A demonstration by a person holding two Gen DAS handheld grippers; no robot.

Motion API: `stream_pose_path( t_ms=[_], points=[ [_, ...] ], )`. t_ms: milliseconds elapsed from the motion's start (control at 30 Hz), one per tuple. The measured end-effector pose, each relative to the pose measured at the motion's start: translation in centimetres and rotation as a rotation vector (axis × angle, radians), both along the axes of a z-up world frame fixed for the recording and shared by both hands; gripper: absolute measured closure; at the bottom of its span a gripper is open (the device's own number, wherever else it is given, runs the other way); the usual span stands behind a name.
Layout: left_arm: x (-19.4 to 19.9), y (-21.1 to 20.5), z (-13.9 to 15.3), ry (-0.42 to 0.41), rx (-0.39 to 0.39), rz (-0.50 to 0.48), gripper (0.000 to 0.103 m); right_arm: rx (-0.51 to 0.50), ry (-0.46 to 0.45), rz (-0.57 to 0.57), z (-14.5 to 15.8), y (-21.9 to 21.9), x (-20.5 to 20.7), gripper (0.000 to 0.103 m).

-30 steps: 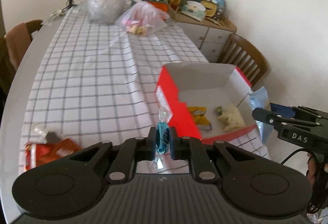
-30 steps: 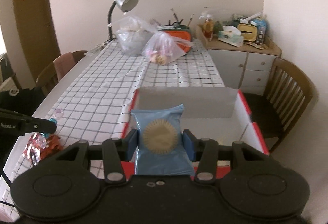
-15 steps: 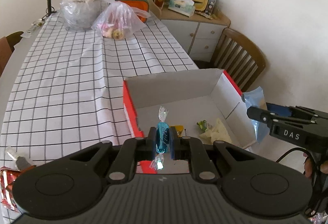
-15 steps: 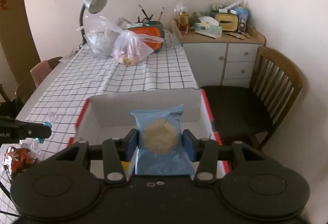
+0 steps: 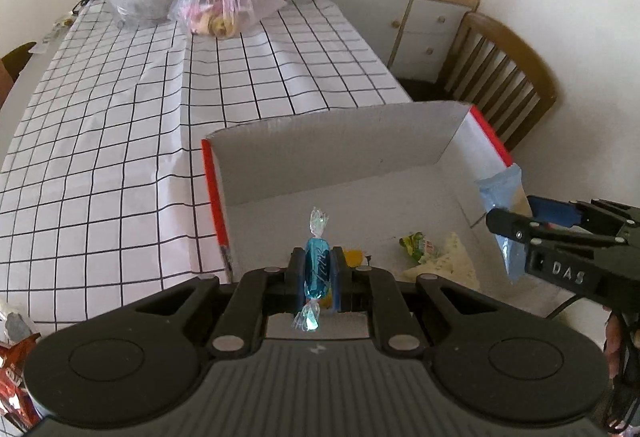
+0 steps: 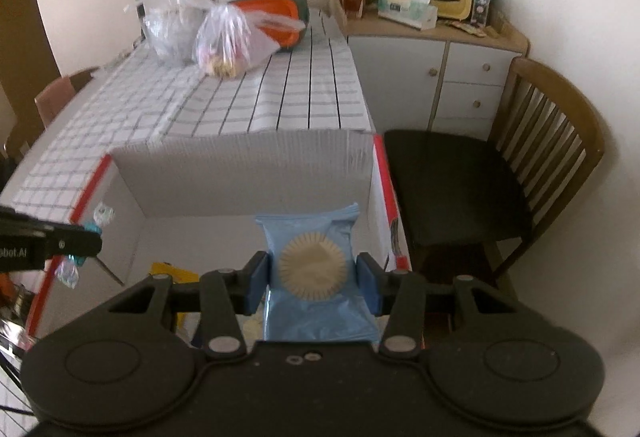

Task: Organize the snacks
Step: 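Open both grippers to drop the blue candy and blue packet into the box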

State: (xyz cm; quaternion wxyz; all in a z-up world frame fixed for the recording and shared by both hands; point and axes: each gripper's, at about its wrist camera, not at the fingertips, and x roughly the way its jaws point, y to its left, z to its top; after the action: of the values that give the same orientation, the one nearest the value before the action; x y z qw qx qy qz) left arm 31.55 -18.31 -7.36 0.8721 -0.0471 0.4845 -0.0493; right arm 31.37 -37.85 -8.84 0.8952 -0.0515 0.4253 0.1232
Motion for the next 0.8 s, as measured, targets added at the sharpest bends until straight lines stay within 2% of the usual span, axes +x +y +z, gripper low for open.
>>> stream_pose_path(
  t_ms=[300,533,800],
  points=[
    [3.4,-1.8,-2.5,0.084,0.056,-0.018,0.091,-0.038,0.095,0.067,-2.5,0.9,2.2,0.057],
    [5.5,-3.0,-4.4,0.185,0.085,-0.051,0.091,-0.092,0.103,0.111,-2.7,1.6,3.0,0.056],
    [5.9,-3.2,-5.5,0.224,0.105,-0.052,0.091,-0.104,0.094,0.124,-2.9,1.8,2.8,0.056]
  ],
)
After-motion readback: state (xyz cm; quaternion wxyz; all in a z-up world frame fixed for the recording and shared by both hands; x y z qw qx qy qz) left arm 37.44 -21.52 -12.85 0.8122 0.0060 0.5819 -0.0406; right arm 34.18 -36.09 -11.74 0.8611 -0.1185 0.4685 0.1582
